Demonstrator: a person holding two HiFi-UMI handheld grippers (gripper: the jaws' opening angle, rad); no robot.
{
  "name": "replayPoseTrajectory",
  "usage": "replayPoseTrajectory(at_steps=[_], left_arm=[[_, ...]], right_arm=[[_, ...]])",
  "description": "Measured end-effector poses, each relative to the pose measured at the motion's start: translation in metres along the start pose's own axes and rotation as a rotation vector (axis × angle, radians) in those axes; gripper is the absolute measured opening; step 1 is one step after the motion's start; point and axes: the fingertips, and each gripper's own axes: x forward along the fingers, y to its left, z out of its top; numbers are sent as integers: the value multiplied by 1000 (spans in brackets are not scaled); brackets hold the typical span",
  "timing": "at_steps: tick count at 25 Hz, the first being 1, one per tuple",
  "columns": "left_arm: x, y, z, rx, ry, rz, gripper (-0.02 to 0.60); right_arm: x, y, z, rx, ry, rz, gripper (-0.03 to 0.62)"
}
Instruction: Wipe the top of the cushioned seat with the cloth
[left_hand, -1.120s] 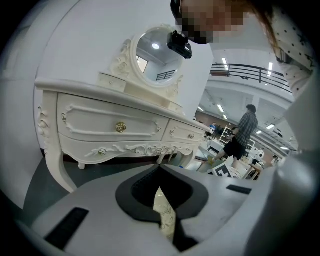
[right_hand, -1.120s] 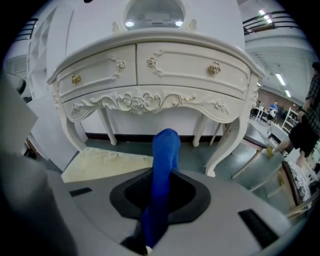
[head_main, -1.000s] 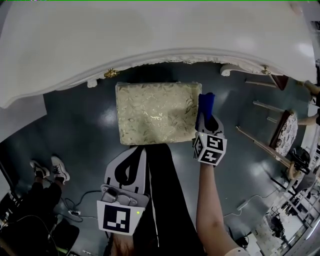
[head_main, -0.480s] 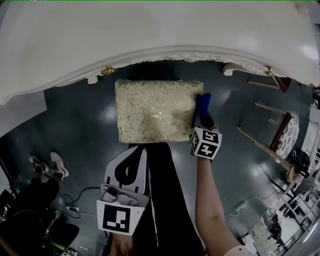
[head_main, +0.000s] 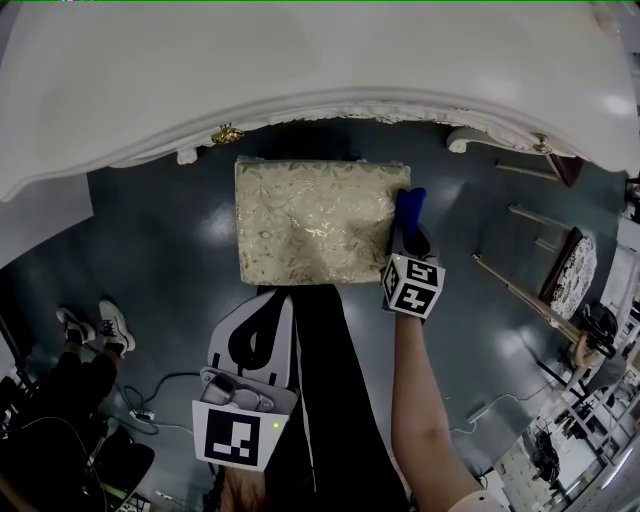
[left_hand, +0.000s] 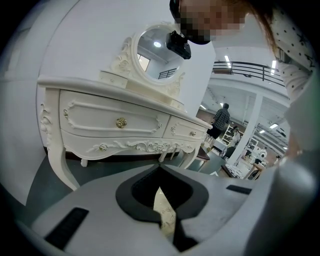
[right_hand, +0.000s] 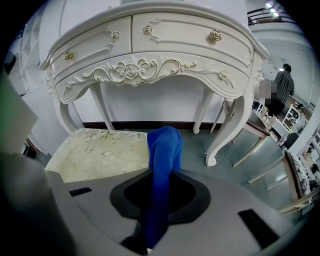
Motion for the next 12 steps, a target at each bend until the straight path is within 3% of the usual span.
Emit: replayPoseTrajectory(at_steps=[12], left_arm=[[-12, 10, -3, -16, -16, 17, -2]], right_arm=[[2, 2, 1, 1, 17, -39, 66]])
